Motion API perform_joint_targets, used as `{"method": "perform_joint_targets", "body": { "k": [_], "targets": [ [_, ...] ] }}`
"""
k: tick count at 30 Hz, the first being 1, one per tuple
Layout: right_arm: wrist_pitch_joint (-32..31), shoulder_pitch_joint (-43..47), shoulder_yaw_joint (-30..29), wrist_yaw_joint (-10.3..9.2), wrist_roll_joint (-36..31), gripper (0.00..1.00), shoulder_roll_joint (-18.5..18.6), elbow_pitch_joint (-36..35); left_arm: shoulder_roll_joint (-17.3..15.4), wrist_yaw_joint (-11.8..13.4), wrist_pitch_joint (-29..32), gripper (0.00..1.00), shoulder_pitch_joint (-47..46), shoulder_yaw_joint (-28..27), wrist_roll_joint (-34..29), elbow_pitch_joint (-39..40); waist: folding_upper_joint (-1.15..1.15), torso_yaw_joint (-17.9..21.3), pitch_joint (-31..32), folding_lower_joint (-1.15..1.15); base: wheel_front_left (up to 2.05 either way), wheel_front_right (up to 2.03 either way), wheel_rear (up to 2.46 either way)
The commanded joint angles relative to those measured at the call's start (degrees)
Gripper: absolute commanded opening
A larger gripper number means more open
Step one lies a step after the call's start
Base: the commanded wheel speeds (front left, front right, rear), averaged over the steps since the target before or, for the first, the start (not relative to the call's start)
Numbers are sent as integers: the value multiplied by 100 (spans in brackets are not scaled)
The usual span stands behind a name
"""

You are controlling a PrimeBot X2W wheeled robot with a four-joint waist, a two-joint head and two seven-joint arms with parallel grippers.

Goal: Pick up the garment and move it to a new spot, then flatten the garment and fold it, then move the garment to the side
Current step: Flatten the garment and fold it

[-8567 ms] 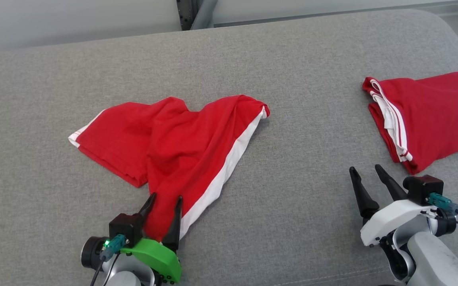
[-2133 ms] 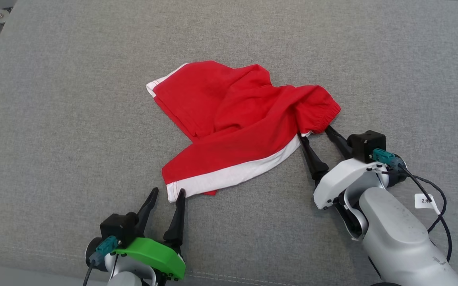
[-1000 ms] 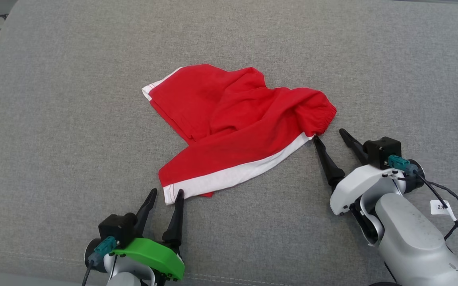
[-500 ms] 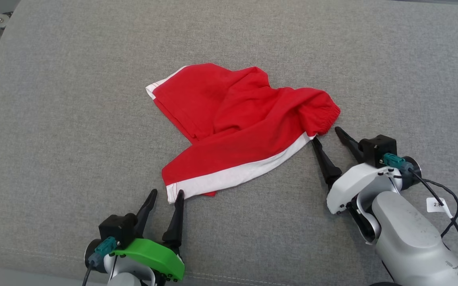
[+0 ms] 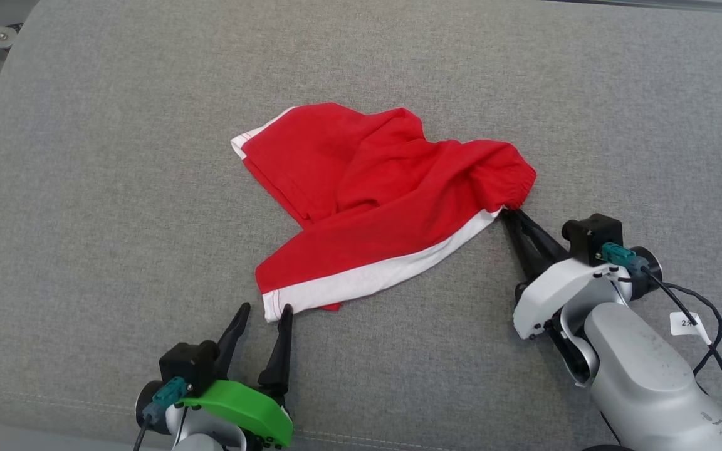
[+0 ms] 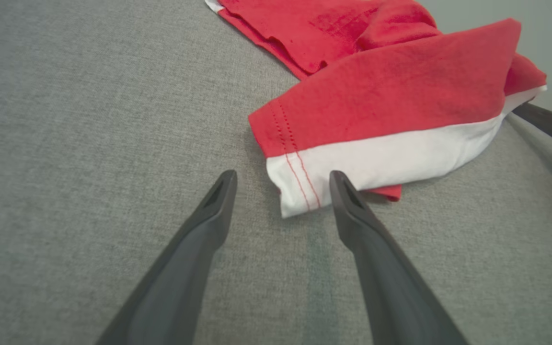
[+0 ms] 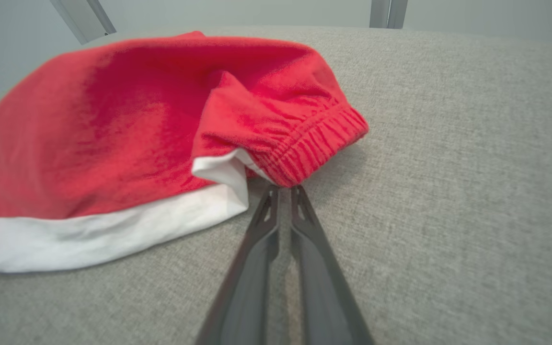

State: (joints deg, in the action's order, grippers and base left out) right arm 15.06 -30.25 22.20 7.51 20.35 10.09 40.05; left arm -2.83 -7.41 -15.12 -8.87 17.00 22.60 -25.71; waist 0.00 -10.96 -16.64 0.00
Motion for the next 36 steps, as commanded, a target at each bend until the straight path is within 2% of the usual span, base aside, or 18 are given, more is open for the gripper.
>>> {"method": "perform_joint_targets", "body": {
  "k": [1, 11, 12, 13, 22, 29, 32, 36],
  "targets": [
    [13, -20, 10, -5, -38, 0, 12, -13, -17, -12, 2, 100, 1, 17, 43, 5, 0, 2, 2, 0, 0, 0, 0],
    [13, -18, 77, -5, 12, 0, 48, -30, -17, -12, 2, 98, -15, 76, 116, 18, 0, 59, 16, 0, 0, 0, 0],
    [13, -20, 79, -5, 12, 0, 44, -33, -16, -12, 2, 40, -19, 121, 143, -13, 0, 65, 17, 0, 0, 0, 0],
    [13, -21, 81, -5, 13, 0, 40, -35, -18, -12, 2, 0, -28, 147, 154, -33, 0, 72, 18, 0, 0, 0, 0],
    [13, 54, -2, -5, 59, 0, 43, -103, -18, -12, 2, 0, -47, 127, 125, -22, 0, 110, 120, 0, 0, 0, 0],
    [13, 244, -87, -5, 155, 0, 84, -476, -29, -5, 2, 0, -26, -446, -59, 451, 0, 298, 677, 0, 0, 0, 0],
    [13, 174, -83, -5, 221, 0, 194, -715, -191, -3, 2, 0, -303, -626, -183, 713, 0, 429, 914, 0, 0, 0, 0],
    [13, -109, -73, -5, 280, 0, 404, -984, -601, -2, 2, 0, -843, -651, -294, 850, 0, 623, 1089, 0, 0, 0, 0]
  ]
}}
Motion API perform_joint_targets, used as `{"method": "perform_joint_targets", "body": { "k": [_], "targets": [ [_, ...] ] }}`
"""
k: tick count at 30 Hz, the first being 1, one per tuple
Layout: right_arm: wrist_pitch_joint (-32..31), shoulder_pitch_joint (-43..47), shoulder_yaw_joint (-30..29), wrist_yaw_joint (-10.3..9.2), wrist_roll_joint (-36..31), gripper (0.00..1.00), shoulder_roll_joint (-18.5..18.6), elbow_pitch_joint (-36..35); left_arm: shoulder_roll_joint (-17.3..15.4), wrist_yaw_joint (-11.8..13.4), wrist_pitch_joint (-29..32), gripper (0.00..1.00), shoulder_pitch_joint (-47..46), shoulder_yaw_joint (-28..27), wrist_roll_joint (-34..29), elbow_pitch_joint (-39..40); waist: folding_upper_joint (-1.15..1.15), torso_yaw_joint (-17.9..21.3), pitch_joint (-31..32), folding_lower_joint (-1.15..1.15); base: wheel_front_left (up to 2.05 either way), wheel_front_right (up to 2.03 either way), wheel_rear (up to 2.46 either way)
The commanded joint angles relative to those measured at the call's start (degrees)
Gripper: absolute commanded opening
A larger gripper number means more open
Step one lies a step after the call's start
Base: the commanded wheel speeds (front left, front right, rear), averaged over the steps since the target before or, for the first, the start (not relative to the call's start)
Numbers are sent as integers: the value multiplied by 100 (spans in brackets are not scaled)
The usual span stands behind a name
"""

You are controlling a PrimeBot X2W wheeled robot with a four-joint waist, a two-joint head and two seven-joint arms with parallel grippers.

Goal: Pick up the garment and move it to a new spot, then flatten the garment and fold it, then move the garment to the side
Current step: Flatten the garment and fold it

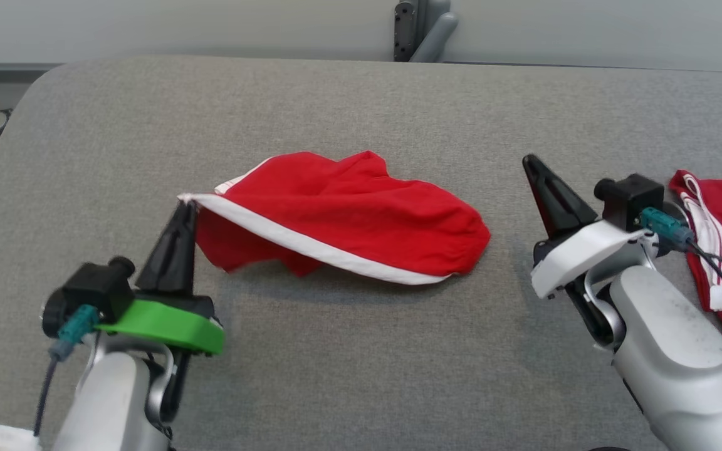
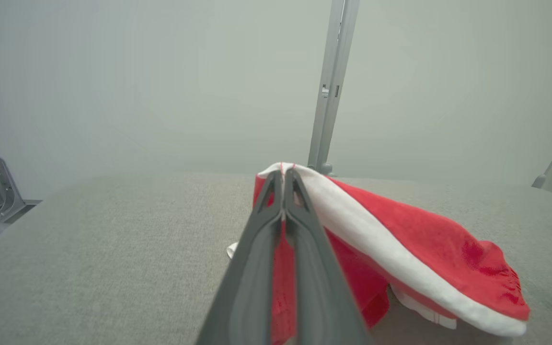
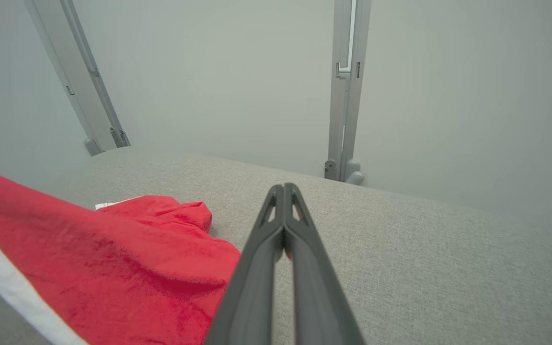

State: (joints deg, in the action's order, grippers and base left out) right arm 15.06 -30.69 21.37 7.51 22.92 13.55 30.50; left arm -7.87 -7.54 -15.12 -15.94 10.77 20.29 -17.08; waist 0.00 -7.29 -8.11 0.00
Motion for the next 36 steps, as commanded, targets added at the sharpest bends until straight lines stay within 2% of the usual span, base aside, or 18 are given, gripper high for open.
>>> {"method": "perform_joint_targets", "body": {
  "k": [1, 7, 11, 12, 13, 24, 25, 31, 36],
  "targets": [
    [13, -113, 35, -5, 52, 0, 89, -50, -189, 11, 2, 0, -259, -10, -80, -49, 0, 301, 260, 0, 0, 0, 0],
    [13, -267, 81, -5, 142, 0, 141, -155, -441, 11, 2, 0, -672, 85, 34, -175, 0, 485, 227, 0, 0, 0, 0],
    [13, 38, 122, -5, 234, 0, 49, -182, -423, 11, 2, 0, -632, 99, 71, -247, 0, 546, 235, 0, 0, 0, 0],
    [13, 96, 103, -5, 242, 46, 51, -187, -397, 11, 2, 0, -574, 97, 88, -277, 0, 554, 244, 0, 0, 0, 0],
    [13, 181, 66, -5, 278, 100, 25, -186, -395, 11, 2, 0, -516, 116, 71, -305, 0, 560, 255, 0, 0, 0, 0],
    [13, 1071, -159, -5, 228, 100, -197, -261, -90, 11, 2, 0, 30, -72, -20, -535, 0, 552, 340, 0, 0, 0, 0],
    [13, 1160, -140, -5, 239, 100, -228, -256, -47, 11, 2, 98, 180, -219, -83, -720, 0, 560, 362, 0, 0, 0, 0],
    [13, 1396, -149, -5, 296, 100, -286, -232, 58, 58, 2, 100, 634, -845, -516, -1296, 0, 624, 509, 0, 0, 0, 0],
    [13, 1629, -216, -5, 304, 100, -322, -222, 222, 93, 2, 100, 1002, -1256, -819, -1210, 0, 636, 657, 0, 0, 0, 0]
  ]
}}
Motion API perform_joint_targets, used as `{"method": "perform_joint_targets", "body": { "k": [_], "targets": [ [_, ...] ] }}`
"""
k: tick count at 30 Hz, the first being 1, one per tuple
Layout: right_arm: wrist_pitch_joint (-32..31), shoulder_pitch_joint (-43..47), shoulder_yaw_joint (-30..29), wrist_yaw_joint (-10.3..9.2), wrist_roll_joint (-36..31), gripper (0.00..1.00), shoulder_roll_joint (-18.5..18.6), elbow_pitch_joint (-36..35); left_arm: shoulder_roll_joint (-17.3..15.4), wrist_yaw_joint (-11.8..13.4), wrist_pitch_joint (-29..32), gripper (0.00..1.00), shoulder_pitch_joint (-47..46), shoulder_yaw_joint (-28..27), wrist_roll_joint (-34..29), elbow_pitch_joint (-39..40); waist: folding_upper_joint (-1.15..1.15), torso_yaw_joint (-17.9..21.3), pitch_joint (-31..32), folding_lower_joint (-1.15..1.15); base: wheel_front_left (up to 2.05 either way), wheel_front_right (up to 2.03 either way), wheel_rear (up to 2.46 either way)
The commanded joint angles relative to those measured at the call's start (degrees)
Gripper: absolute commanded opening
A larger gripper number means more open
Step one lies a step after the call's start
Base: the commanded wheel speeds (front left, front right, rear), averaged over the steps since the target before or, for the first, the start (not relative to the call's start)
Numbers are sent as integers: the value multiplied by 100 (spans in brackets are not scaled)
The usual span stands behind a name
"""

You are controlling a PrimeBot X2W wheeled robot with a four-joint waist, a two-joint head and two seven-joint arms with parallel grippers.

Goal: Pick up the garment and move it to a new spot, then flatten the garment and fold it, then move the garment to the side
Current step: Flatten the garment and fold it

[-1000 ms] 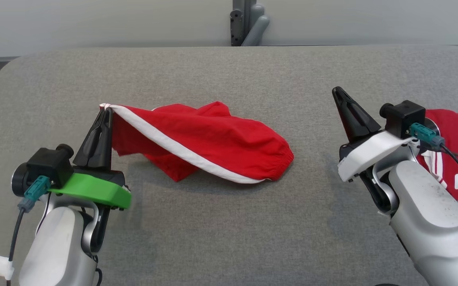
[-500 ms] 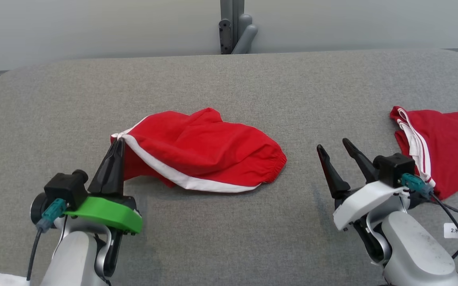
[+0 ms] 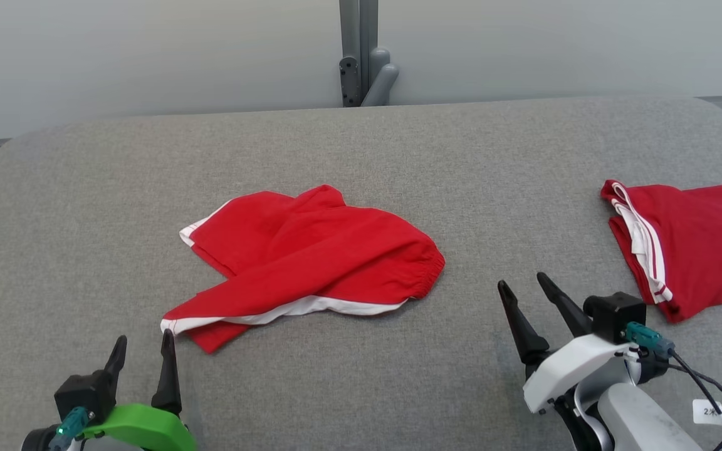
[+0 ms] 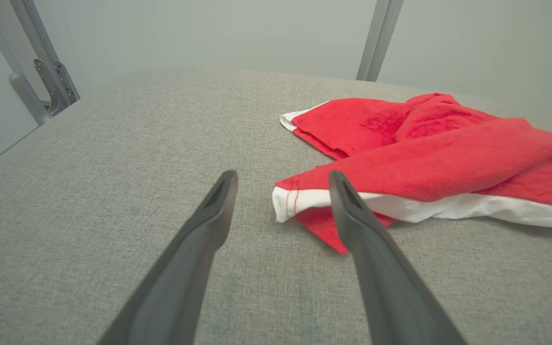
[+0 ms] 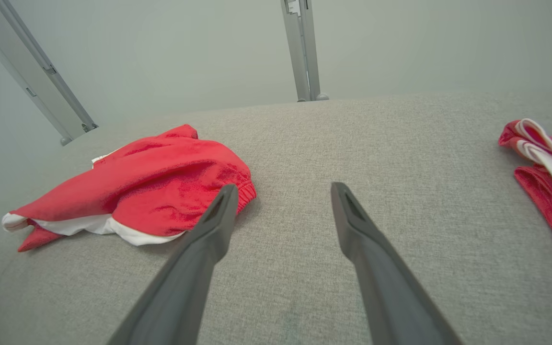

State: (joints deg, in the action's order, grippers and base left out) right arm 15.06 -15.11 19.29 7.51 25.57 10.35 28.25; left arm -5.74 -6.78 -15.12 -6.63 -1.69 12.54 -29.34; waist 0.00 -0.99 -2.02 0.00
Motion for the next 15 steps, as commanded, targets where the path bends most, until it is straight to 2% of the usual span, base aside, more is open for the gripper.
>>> {"method": "perform_joint_targets", "body": {
  "k": [1, 5, 9, 15],
  "targets": [
    [13, 121, -9, -5, 40, 100, -9, 9, 44, 5, 2, 100, 140, -58, -89, 89, 0, 6, 78, 0, 0, 0, 0],
    [13, 336, -54, -5, 39, 100, -67, 15, 217, -26, 1, 100, 558, -195, -269, 568, 0, 17, 196, 0, 0, 0, 0],
    [13, 472, -102, -5, 34, 100, -116, -8, 251, -45, 2, 100, 780, -175, -312, 848, 0, 25, 259, 0, 0, 0, 0],
    [13, 664, -98, -5, 0, 100, -193, 34, 277, -66, 2, 100, 1045, 139, -122, 1038, 0, -8, 235, 0, 0, 0, 0]
  ]
}}
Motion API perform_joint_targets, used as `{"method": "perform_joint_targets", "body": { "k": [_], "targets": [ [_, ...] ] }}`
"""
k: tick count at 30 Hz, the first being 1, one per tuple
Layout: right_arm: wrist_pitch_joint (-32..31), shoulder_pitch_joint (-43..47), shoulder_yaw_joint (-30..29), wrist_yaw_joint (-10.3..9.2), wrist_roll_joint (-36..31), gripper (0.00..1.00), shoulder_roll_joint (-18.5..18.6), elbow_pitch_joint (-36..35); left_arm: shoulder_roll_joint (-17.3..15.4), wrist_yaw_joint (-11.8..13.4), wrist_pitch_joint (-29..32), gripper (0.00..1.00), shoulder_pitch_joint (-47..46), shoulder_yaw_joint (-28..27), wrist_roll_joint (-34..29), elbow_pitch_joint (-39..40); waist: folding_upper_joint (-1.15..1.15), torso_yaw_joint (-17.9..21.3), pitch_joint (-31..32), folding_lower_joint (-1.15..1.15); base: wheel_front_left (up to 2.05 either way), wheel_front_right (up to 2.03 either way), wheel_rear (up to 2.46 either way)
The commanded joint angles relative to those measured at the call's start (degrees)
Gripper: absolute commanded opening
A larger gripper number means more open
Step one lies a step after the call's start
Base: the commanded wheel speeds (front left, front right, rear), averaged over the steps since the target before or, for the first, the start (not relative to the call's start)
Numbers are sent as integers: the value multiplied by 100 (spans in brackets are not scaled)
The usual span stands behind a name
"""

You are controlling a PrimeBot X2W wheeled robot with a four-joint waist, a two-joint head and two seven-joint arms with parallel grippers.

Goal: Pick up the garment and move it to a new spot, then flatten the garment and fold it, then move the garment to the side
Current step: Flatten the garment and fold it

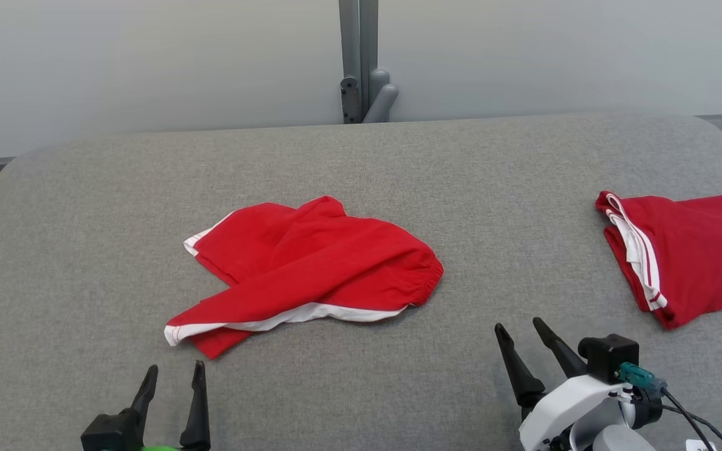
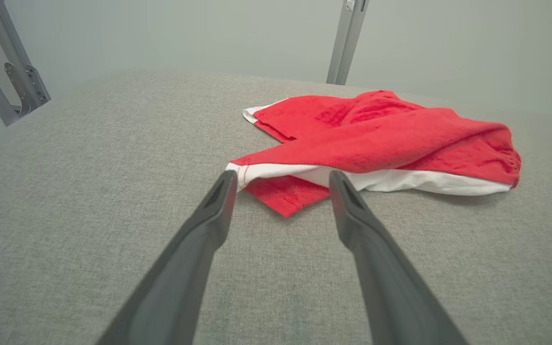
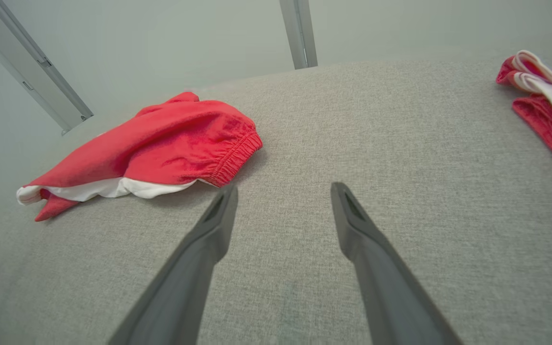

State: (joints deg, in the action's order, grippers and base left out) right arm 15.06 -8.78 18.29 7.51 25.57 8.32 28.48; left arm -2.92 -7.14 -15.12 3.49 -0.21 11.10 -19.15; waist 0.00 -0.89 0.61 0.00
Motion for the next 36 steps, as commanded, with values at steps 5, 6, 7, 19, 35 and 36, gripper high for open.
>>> {"method": "perform_joint_targets", "body": {
  "k": [5, 6, 7, 19, 35, 36],
  "targets": [
    [13, -206, 209, -5, -26, 100, -17, 93, -9, -29, 2, 100, -156, 163, 119, 83, 0, -147, -289, 0, 0, 0, 0],
    [13, -293, 264, -5, -32, 100, -21, 125, -10, -30, 2, 100, -228, 203, 129, 105, 0, -192, -387, 0, 0, 0, 0],
    [13, -377, 333, -5, -50, 100, -30, 172, -10, -31, 2, 100, -283, 234, 153, 120, 0, -233, -466, 0, 0, 0, 0],
    [13, -1411, 997, -5, 72, 100, -19, 1084, -7, -39, 2, 100, -761, 593, 359, 214, 0, -722, -1139, 0, 0, 0, 0],
    [-1, -1791, 1222, -5, 16, 100, 43, 1167, -8, -38, 2, 100, -1453, 208, 543, -414, 0, -699, -1604, 0, 0, 0, 0],
    [-1, -1798, 1229, -5, 10, 100, 49, 1144, -7, -38, 2, 100, -1476, 209, 548, -466, 0, -682, -1618, 0, 0, 0, 0]
  ]
}}
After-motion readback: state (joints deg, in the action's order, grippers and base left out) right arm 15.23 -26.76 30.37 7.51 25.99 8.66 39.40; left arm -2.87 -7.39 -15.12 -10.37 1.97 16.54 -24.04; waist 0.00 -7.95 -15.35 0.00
